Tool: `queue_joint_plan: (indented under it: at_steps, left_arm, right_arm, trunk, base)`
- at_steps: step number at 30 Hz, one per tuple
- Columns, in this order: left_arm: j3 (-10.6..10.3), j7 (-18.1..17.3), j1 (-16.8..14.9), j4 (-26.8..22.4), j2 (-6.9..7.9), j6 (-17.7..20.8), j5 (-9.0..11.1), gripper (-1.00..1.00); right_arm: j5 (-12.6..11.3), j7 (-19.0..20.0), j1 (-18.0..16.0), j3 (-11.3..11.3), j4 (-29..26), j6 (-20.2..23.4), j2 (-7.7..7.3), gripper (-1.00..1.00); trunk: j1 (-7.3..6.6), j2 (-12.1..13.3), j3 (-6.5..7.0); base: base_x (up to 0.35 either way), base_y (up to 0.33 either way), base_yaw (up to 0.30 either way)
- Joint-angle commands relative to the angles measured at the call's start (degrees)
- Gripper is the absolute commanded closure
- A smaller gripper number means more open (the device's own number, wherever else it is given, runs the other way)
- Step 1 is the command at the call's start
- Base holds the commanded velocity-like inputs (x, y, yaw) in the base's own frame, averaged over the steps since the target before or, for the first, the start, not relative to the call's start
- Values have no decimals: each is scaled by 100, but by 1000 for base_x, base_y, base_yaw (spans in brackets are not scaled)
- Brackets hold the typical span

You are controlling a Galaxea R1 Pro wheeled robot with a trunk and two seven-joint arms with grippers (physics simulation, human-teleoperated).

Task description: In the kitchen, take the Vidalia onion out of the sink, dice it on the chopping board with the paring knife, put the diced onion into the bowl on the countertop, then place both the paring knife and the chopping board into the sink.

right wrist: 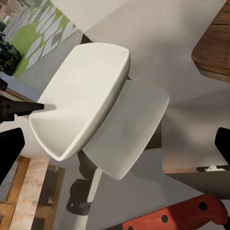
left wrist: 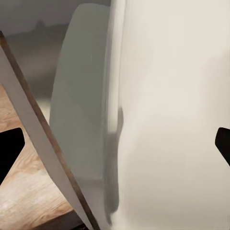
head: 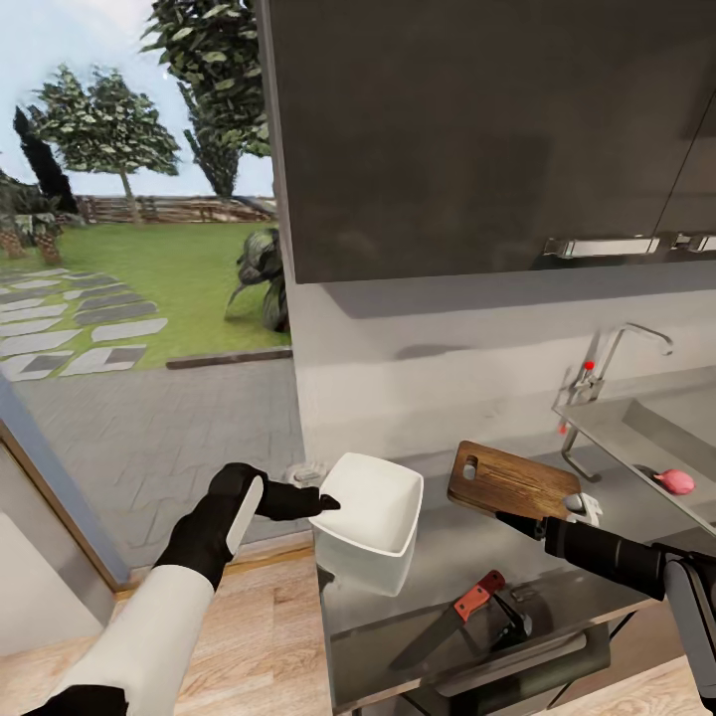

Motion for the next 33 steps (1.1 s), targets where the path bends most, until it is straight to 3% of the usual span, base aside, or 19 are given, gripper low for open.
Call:
queue_joint_plan:
  at_steps: [1,15,16,33]
  left_arm:
    - [-1,38,-5,3,0,34,56,-100]
    - [6,48,-6,66,-16,25,49,-100]
    - [6,48,-6,67,-18,25,49,100]
    - [6,45,-6,65,-11,25,42,100]
  right_arm:
    - [10,29,-5,-6,-1,24,0,-100]
    - [-14,29,-9,-6,-1,24,0,-100]
    - [-16,29,-11,-6,-1,24,0,-100]
    - [-37,37,-12,-6,-1,24,-15,-100]
  trunk:
    - [3,-11,-12]
    - [3,-11,-12]
    - [3,-11,-12]
    - [3,-11,-12]
  base:
    - [0,0,0]
    - [0,0,0]
    - [0,0,0]
    - [0,0,0]
